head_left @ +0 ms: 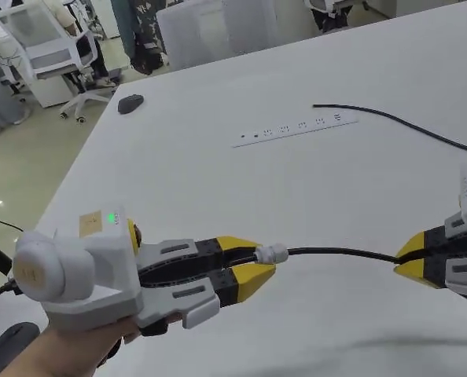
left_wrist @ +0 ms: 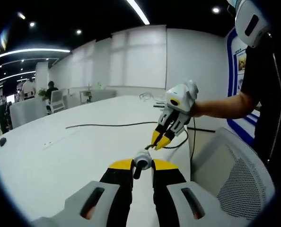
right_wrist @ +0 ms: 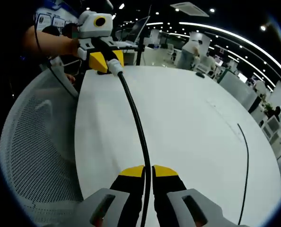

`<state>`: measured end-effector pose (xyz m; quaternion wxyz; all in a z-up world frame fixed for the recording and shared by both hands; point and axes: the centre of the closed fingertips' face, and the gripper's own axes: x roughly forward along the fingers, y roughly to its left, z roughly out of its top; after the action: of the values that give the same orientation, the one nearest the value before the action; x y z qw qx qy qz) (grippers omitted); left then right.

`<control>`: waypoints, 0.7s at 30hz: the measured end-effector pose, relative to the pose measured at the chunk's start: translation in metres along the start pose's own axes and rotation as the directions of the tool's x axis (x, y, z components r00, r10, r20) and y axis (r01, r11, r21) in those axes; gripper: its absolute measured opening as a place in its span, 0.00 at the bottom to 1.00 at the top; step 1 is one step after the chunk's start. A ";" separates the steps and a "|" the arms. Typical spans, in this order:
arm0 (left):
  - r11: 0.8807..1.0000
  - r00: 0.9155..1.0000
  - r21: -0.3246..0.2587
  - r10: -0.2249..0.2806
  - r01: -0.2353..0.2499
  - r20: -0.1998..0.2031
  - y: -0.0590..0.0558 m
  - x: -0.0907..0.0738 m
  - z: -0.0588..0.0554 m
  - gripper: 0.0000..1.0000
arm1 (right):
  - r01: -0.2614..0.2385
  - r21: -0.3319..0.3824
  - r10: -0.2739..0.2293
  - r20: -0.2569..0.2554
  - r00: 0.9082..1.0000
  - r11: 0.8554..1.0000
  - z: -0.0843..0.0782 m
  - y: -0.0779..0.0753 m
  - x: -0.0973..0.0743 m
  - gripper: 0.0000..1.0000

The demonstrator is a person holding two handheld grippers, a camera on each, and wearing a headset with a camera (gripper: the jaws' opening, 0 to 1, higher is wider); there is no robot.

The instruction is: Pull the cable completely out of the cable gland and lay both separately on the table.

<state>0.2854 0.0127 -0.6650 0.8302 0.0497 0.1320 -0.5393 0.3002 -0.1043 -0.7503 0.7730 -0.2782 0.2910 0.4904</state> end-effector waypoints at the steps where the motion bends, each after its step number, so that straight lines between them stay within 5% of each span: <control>1: 1.000 1.000 -0.005 -0.003 0.003 0.011 -0.001 0.000 0.002 0.14 | -0.002 -0.003 0.002 -0.028 1.000 1.000 -0.003 0.001 0.002 0.13; 3: 1.000 1.000 -0.007 -0.006 0.006 0.005 -0.001 0.001 0.001 0.14 | -0.053 0.004 0.053 0.035 0.998 0.999 0.012 0.013 0.004 0.29; 5: 1.000 1.000 -0.004 -0.007 0.007 -0.001 -0.001 0.001 0.000 0.14 | -0.076 -0.016 0.077 0.098 0.992 0.997 0.033 0.021 0.004 0.22; 9: 1.000 1.000 -0.011 -0.013 0.013 0.001 -0.003 0.002 -0.001 0.14 | -0.112 -0.042 0.118 0.191 0.974 0.993 0.071 0.034 0.009 0.24; 13: 1.000 1.000 -0.005 -0.021 0.021 -0.003 -0.007 0.003 -0.001 0.14 | -0.106 -0.124 0.131 0.218 0.967 0.987 0.097 0.039 0.014 0.17; 16: 1.000 1.000 -0.001 -0.022 0.022 -0.007 -0.008 0.002 -0.002 0.14 | -0.154 -0.160 0.188 0.223 0.956 0.975 0.110 0.048 0.018 0.14; 21: 1.000 1.000 -0.009 -0.018 0.018 -0.002 -0.007 -0.002 -0.004 0.14 | -0.158 -0.222 0.205 0.209 0.956 0.962 0.117 0.053 0.021 0.00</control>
<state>0.2779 0.0130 -0.6676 0.8255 0.0452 0.1357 -0.5460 0.2792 0.0110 -0.6940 0.7206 -0.2689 0.1725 0.6153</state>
